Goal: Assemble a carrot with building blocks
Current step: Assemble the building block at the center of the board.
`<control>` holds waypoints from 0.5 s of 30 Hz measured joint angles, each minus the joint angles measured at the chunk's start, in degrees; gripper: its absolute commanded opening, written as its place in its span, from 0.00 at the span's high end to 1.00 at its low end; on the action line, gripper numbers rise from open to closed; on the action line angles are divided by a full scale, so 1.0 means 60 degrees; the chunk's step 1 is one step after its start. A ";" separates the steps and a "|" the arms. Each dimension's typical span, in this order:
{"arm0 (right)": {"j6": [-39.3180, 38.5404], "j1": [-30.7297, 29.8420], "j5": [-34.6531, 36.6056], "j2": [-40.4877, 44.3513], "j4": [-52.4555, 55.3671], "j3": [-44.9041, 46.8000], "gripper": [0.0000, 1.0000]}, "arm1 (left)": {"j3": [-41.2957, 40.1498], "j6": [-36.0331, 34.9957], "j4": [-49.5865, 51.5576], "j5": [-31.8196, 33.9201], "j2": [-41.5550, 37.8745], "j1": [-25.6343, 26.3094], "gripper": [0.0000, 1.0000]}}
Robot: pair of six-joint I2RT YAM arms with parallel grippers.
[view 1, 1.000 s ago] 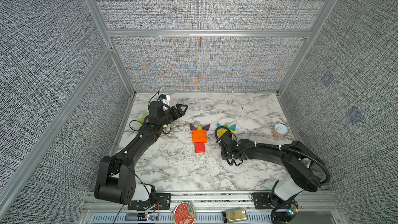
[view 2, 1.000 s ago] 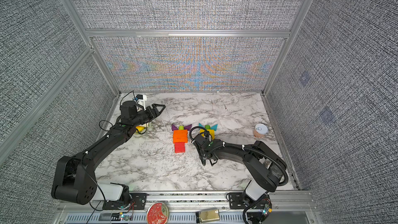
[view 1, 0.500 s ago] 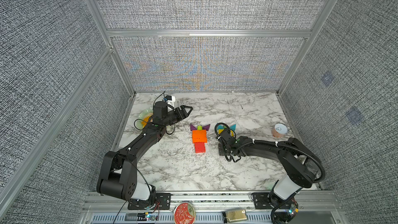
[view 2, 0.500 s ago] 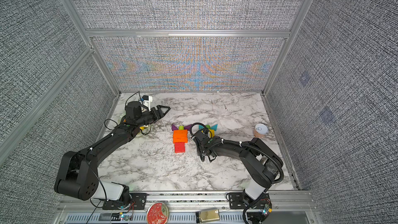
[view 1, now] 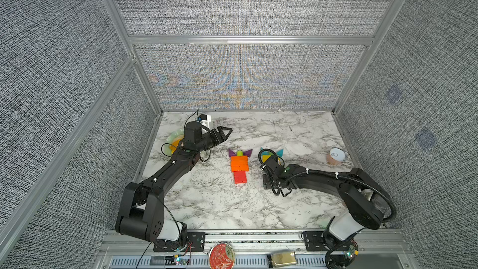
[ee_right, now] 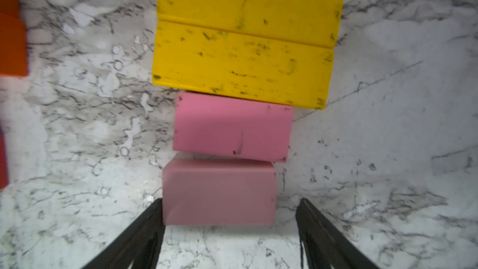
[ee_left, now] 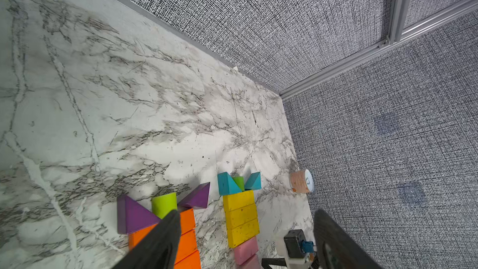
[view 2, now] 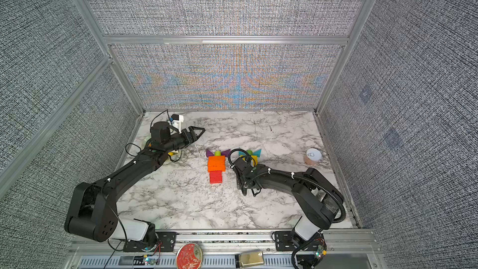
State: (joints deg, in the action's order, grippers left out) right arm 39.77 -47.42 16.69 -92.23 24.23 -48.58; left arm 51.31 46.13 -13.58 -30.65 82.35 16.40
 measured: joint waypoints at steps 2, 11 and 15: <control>0.0033 -0.0018 0.0007 -0.0004 0.0029 0.0047 0.19 | 0.0000 0.0000 0.0000 0.0000 -0.0007 0.0000 0.18; 0.0015 -0.0025 -0.0033 0.0004 0.0025 0.0029 0.19 | 0.0000 -0.0004 0.0000 0.0000 -0.0007 0.0018 0.18; -0.0200 -0.0073 -0.0248 0.0262 0.0036 0.0029 0.18 | 0.0000 -0.0004 0.0000 0.0000 -0.0015 0.0036 0.18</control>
State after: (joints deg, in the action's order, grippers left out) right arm 38.57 -47.86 15.20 -90.65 24.45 -48.40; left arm 51.31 46.11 -13.58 -30.65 82.26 16.62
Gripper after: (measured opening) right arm 0.816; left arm 0.817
